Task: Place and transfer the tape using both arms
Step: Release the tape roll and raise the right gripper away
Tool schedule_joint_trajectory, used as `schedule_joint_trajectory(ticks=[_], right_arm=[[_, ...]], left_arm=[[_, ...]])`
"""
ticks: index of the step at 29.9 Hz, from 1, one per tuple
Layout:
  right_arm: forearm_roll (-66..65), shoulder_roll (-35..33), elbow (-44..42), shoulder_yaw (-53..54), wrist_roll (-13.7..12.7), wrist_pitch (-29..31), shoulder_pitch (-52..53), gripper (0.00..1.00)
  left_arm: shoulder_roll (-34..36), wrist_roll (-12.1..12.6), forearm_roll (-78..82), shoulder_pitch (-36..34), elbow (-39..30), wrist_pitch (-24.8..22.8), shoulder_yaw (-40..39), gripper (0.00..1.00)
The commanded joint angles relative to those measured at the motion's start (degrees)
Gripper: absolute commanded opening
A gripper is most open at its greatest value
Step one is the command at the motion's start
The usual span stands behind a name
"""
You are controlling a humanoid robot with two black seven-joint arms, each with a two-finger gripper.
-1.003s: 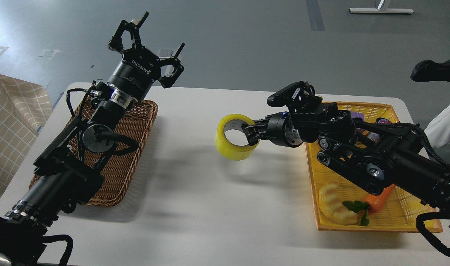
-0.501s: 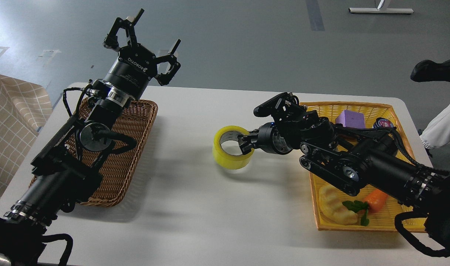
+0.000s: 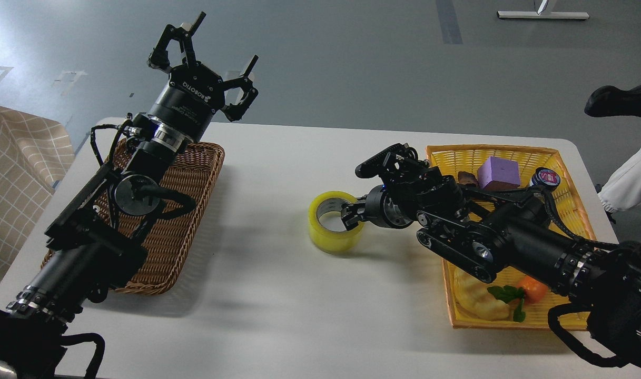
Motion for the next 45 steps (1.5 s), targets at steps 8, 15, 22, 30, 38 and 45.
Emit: schedule_joint_trajectory(ticks=[8, 15, 22, 30, 38, 45], right_arm=[[0.2, 0.0, -1.0, 0.4, 0.0, 0.0, 0.1, 0.25], [0.9, 0.0, -0.1, 2.1, 0.1, 0.0, 0.6, 0.97], [1.0, 0.0, 3.4, 2.0, 0.1, 0.0, 1.5, 0.98], [1.0, -7.9, 14.8, 2.1, 0.1, 0.0, 2.1, 1.00], [1.1, -20.9, 27.4, 5.3, 0.1, 0.0, 2.8, 1.00], [10.4, -29.6, 34.2, 19.1, 0.0, 0.0, -0.9, 1.00]], left_arm=[[0.0, 0.0, 0.0, 0.0, 0.0, 0.0, 0.0, 0.98], [0.1, 0.0, 0.0, 0.0, 0.0, 0.0, 0.0, 0.98], [0.1, 0.1, 0.0, 0.0, 0.0, 0.0, 0.0, 0.98], [0.2, 0.1, 0.0, 0.0, 0.0, 0.0, -0.3, 0.98], [0.0, 0.1, 0.1, 0.0, 0.0, 0.0, -0.8, 0.98], [0.2, 0.2, 0.2, 0.0, 0.0, 0.0, -0.6, 0.98]])
